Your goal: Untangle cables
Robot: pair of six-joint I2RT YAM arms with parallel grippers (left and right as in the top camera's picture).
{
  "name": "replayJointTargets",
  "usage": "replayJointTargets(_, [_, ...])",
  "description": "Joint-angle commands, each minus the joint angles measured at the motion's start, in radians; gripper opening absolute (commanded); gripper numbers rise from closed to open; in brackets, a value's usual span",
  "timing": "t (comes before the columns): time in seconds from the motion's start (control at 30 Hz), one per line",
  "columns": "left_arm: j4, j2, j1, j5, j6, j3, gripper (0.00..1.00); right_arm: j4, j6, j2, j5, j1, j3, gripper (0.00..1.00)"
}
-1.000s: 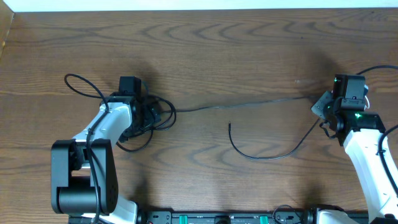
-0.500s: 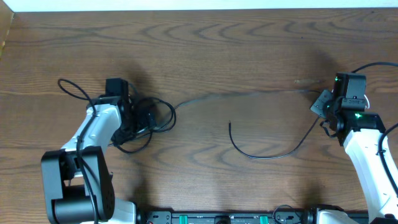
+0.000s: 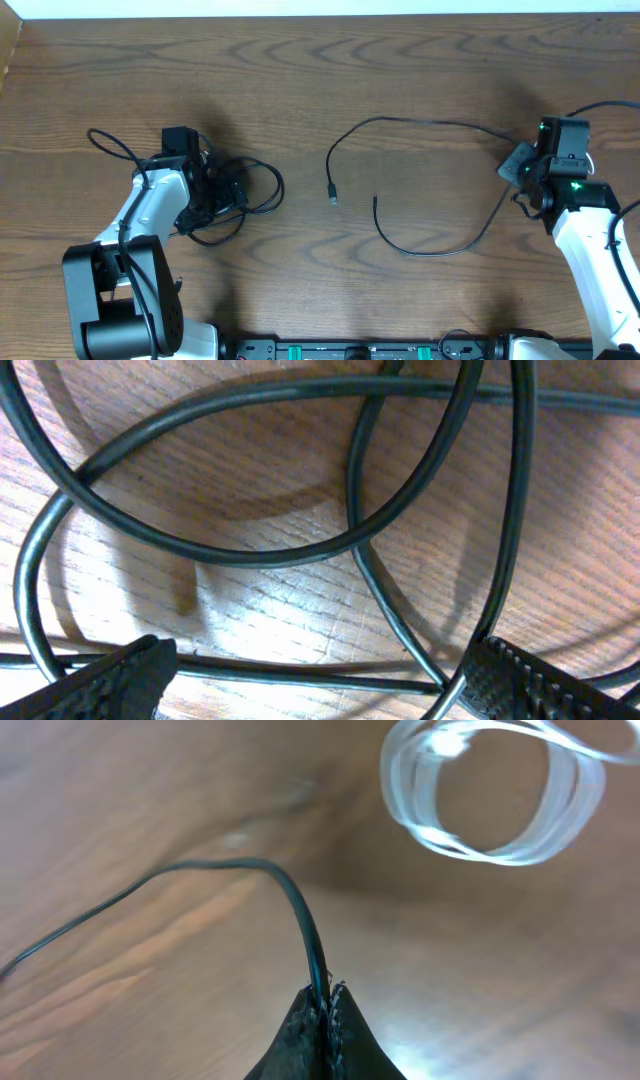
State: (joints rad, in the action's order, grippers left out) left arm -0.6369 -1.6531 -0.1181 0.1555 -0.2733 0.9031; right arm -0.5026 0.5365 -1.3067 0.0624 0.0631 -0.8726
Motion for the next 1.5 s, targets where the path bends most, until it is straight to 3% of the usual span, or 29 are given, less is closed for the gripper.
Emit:
replayJointTargets(0.0, [0.002, 0.007, -0.006, 0.006, -0.016, -0.016, 0.98, 0.047, -0.188, 0.011, -0.262, -0.021, 0.003, 0.05])
replayJointTargets(0.17, [0.006, 0.007, -0.006, 0.006, -0.016, -0.016, 0.98, 0.083, -0.278, 0.011, -0.408, -0.071, 0.003, 0.1])
replayJointTargets(0.37, [0.005, 0.008, -0.005, 0.006, -0.019, -0.011, 0.98, 0.107, -0.333, 0.008, -0.397, -0.175, 0.003, 0.08])
replayJointTargets(0.5, [-0.105, 0.037, -0.006, 0.002, -0.017, 0.097, 0.98, 0.115, -0.332, -0.006, -0.352, -0.195, 0.003, 0.04])
replayJointTargets(0.53, [-0.13, 0.047, -0.004, 0.002, -0.024, 0.126, 0.98, 0.117, -0.332, -0.009, -0.349, -0.195, 0.003, 0.06])
replayJointTargets(0.7, [-0.225, 0.103, 0.032, 0.002, -0.039, 0.252, 0.98, 0.124, -0.309, -0.026, -0.349, -0.195, 0.003, 0.37])
replayJointTargets(0.8, [-0.227, 0.114, 0.079, 0.002, -0.068, 0.262, 0.98, 0.116, -0.259, -0.034, -0.348, -0.195, 0.003, 0.43])
replayJointTargets(0.87, [-0.211, 0.109, 0.118, 0.002, -0.093, 0.261, 0.98, 0.107, -0.238, -0.039, -0.33, -0.195, 0.003, 0.53])
replayJointTargets(1.0, [-0.125, 0.095, 0.204, 0.002, -0.115, 0.259, 0.98, 0.079, -0.185, -0.056, -0.271, -0.195, 0.003, 0.59])
replayJointTargets(1.1, [-0.049, 0.076, 0.264, -0.016, -0.138, 0.259, 0.98, 0.071, -0.182, -0.072, -0.336, -0.195, 0.003, 0.67])
replayJointTargets(1.27, [0.024, 0.027, 0.312, -0.095, -0.185, 0.259, 0.98, 0.047, -0.216, -0.076, -0.518, -0.199, 0.003, 0.66])
replayJointTargets(1.47, [0.083, -0.083, 0.316, -0.078, -0.238, 0.259, 0.98, -0.015, -0.219, -0.087, -0.531, -0.287, 0.003, 0.52])
